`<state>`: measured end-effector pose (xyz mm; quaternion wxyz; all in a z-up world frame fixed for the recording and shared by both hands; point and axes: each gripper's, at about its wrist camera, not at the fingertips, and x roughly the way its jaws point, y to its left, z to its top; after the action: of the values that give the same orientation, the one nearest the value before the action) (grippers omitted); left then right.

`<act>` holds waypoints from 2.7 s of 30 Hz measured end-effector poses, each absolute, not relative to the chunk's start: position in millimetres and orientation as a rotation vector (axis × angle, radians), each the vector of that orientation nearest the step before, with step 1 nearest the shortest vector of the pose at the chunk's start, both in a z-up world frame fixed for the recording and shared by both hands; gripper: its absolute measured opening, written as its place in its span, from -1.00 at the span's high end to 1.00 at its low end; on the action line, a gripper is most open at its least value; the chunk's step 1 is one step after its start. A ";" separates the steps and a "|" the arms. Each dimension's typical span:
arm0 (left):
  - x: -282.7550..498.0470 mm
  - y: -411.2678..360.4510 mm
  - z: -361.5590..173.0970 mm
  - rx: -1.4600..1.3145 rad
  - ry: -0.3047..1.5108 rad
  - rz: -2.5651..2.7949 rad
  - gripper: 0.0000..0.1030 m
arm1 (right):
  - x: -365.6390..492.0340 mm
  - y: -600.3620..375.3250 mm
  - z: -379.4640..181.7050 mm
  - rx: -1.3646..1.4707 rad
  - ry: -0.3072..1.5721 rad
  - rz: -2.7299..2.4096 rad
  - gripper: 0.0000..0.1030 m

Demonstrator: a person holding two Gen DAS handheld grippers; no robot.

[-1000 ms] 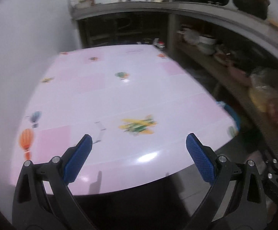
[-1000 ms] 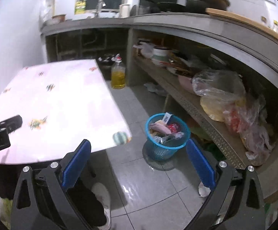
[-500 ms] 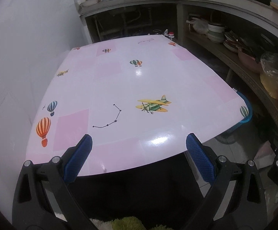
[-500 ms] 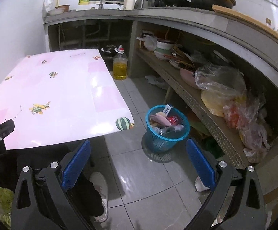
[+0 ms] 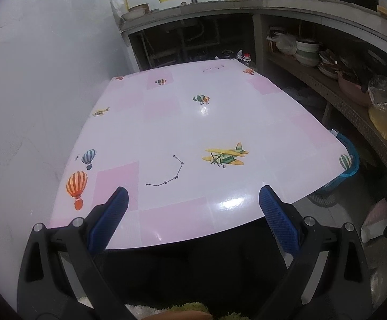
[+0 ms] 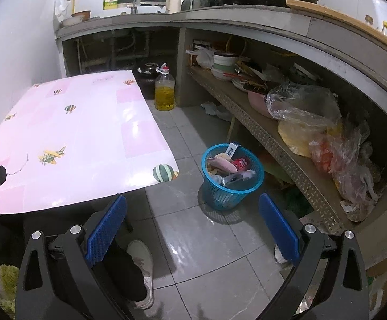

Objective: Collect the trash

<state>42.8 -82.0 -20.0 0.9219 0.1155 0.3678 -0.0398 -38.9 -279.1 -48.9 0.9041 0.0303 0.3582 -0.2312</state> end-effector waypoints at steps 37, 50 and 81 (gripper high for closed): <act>42.4 -91.0 -17.4 0.218 0.761 -0.125 -0.84 | -38.4 -275.7 -38.4 0.038 0.727 -0.495 -0.87; 44.7 -91.1 -15.7 0.214 0.761 -0.128 -0.84 | -36.9 -275.9 -37.1 0.032 0.724 -0.496 -0.87; 45.9 -90.9 -14.4 0.213 0.761 -0.126 -0.84 | -35.7 -277.2 -35.9 0.032 0.726 -0.491 -0.87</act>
<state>45.9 -90.9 -14.4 0.9210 0.1036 0.3704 -0.0612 -35.7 -277.2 -35.9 0.9053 0.0155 0.3517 -0.2376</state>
